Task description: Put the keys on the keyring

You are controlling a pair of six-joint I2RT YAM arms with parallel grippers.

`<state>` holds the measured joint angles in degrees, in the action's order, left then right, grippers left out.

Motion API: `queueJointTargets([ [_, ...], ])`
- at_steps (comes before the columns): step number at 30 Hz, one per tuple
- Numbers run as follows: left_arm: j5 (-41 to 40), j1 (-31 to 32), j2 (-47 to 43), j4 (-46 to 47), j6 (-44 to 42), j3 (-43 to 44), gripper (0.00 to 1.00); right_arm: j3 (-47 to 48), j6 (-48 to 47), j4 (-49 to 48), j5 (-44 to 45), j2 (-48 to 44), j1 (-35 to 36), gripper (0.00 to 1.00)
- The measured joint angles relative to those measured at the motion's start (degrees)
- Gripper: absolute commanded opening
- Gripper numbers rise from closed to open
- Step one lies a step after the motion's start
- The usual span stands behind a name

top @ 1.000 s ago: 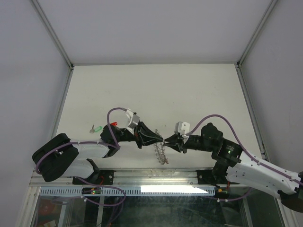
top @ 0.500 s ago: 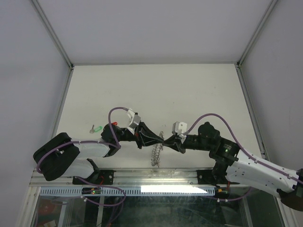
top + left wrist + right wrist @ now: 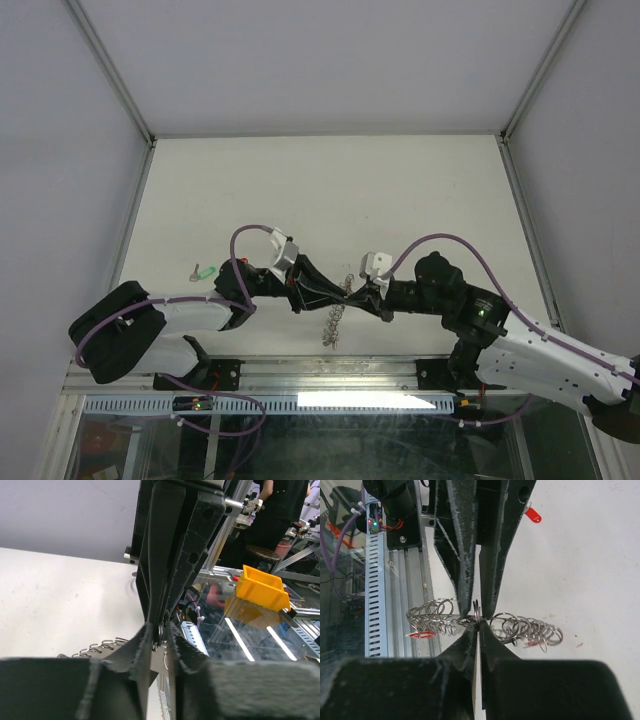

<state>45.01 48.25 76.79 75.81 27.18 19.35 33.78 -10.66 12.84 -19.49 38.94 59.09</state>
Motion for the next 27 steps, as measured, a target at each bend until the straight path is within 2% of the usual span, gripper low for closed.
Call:
queueJointTargets([
  [2,-0.09,-0.37,-0.96,-2.45,-1.14,0.39,0.27,2.54,-0.42,3.48,0.87,0.92,0.0,0.0],
  [5,-0.57,-0.83,-4.5,-9.29,-4.39,1.2,0.3,7.89,-1.07,9.64,2.25,3.43,0.0,0.0],
  [12,-4.96,-1.49,-16.59,-35.45,-19.21,7.96,0.31,21.99,-0.31,26.12,4.55,14.27,0.0,0.0],
  [15,-6.82,-1.49,-18.56,-43.71,-24.33,10.19,0.31,28.15,1.22,34.27,6.1,21.33,0.0,0.0],
  [20,-8.63,-1.49,-18.75,-52.43,-28.65,10.56,0.31,33.48,3.65,44.3,9.73,30.21,0.0,0.0],
  [27,-10.12,-1.49,-18.75,-56.83,-31.01,10.54,0.32,38.42,6.99,53.68,12.68,35.28,-0.02,0.0],
])
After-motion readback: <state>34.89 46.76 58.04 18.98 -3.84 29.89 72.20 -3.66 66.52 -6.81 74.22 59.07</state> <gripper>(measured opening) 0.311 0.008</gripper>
